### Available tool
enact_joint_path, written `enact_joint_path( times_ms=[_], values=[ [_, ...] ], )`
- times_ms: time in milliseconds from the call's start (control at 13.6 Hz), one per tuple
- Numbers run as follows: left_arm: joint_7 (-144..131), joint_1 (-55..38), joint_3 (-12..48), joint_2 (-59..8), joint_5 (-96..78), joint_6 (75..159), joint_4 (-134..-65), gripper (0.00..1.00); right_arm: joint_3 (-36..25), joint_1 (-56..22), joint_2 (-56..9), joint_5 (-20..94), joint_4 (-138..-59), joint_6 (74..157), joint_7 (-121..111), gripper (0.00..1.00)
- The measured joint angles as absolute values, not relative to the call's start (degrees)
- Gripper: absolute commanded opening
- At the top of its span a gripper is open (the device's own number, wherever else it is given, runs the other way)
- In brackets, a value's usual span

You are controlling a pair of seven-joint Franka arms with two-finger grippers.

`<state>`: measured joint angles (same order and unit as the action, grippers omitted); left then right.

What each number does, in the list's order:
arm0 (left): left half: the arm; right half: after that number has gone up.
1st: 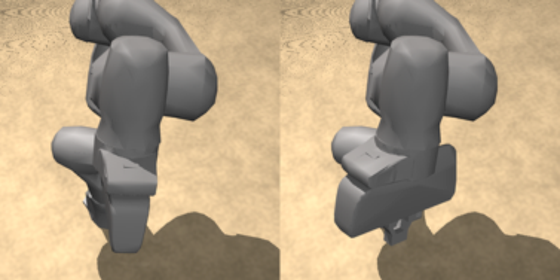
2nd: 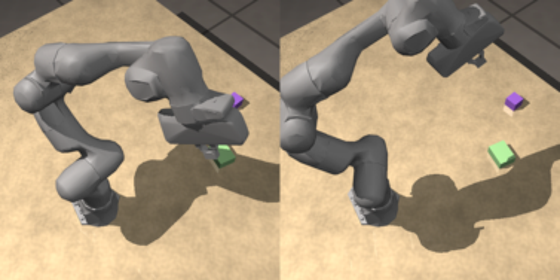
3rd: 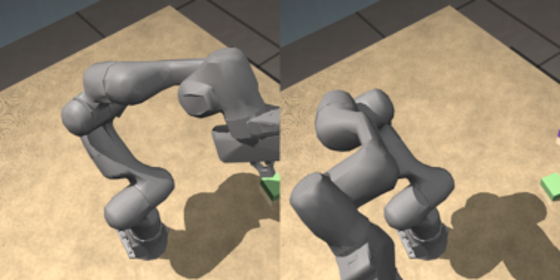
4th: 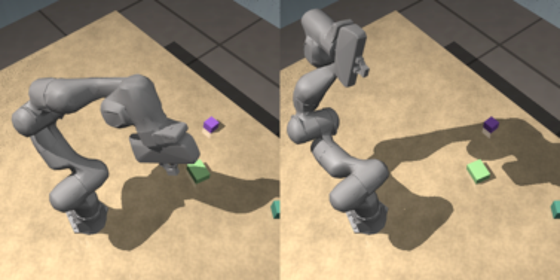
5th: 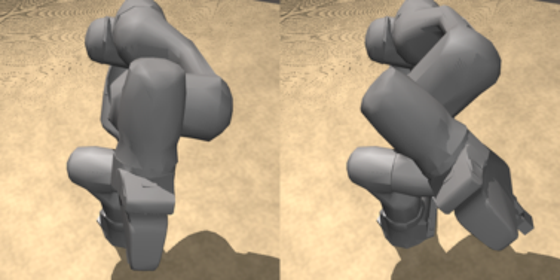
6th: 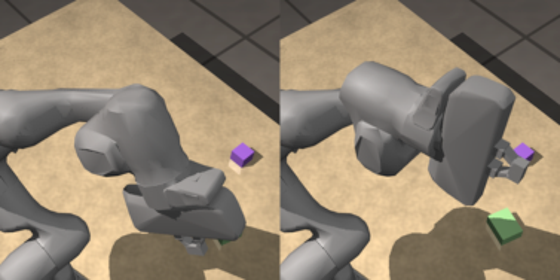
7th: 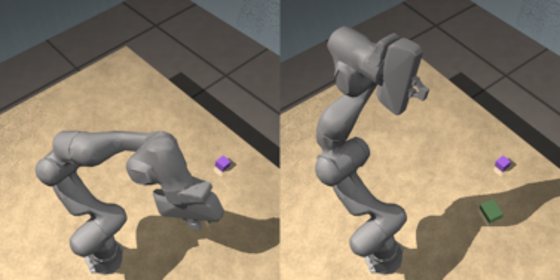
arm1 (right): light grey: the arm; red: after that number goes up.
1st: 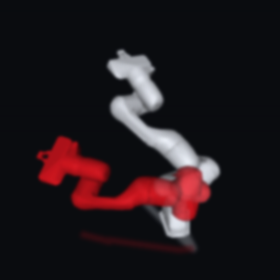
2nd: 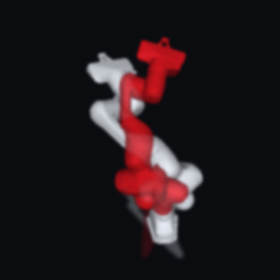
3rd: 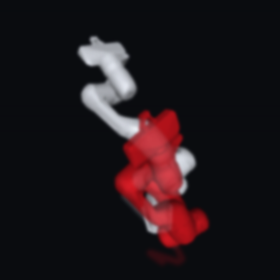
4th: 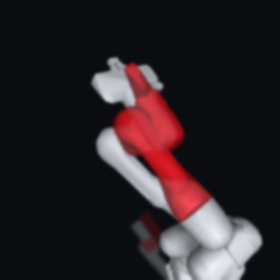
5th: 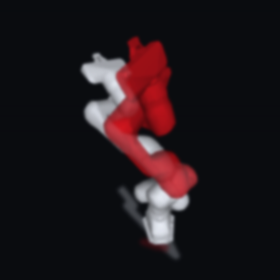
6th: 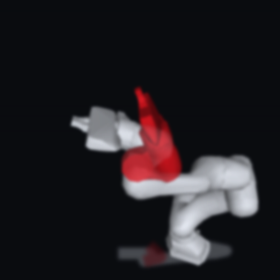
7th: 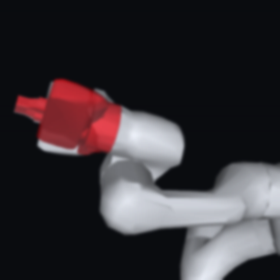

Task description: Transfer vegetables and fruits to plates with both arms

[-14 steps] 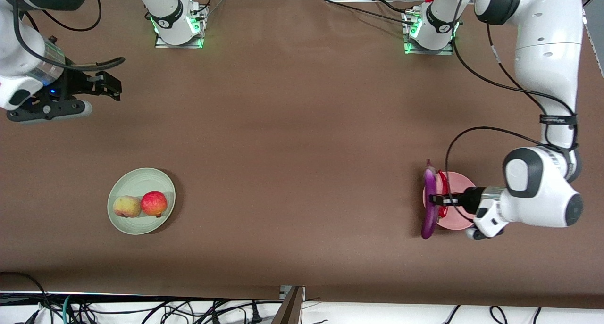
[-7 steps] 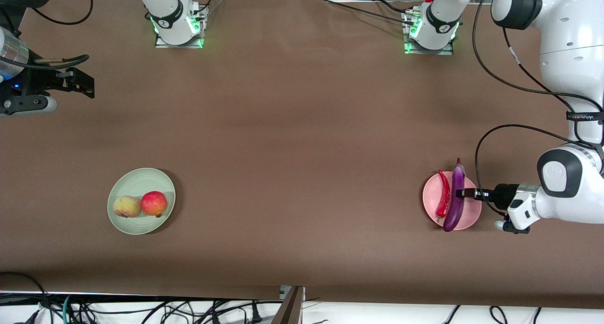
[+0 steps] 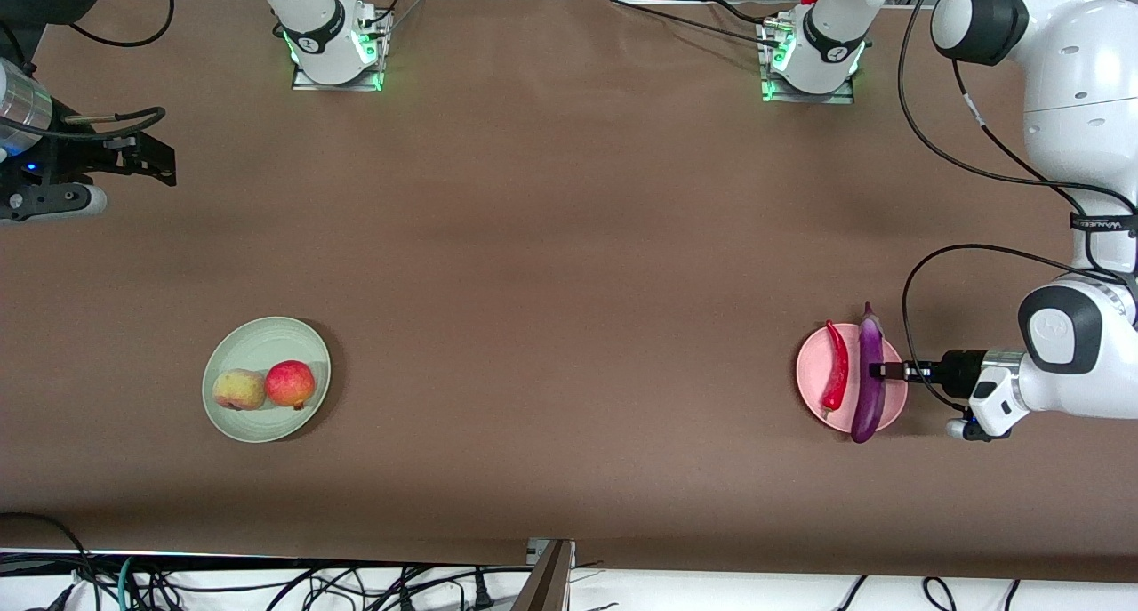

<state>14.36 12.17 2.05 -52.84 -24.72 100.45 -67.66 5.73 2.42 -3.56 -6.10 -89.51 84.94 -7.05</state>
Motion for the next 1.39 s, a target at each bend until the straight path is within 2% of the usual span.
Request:
enact_joint_path(
  times_ms=[293, 367, 440, 1026, 1393],
  values=[
    [11.5, 11.8, 2.1, -53.4, -24.7, 100.5, -67.8, 0.0, 6.0, 2.1, -3.9, -5.5, -89.5, 86.2, -7.1, 1.0],
    [11.5, 11.8, 2.1, -53.5, -24.7, 100.5, -67.8, 0.24, 6.0, 2.0, -3.9, -5.5, -89.5, 86.2, -7.1, 1.0],
    [11.5, 11.9, 2.1, -53.6, -24.7, 100.5, -67.8, 0.99, 6.0, 2.0, -3.9, -5.5, -89.5, 86.3, -7.1, 1.0],
    [13.1, 12.0, 2.4, -53.3, -24.7, 100.2, -67.5, 1.0, 5.7, 2.2, -4.8, -5.5, -89.5, 87.9, -7.1, 1.0],
    [13.1, 11.8, 3.0, -47.5, -24.7, 93.9, -66.6, 1.0, 5.7, 2.2, -4.8, -5.5, -89.5, 88.0, -7.1, 1.0]
  ],
)
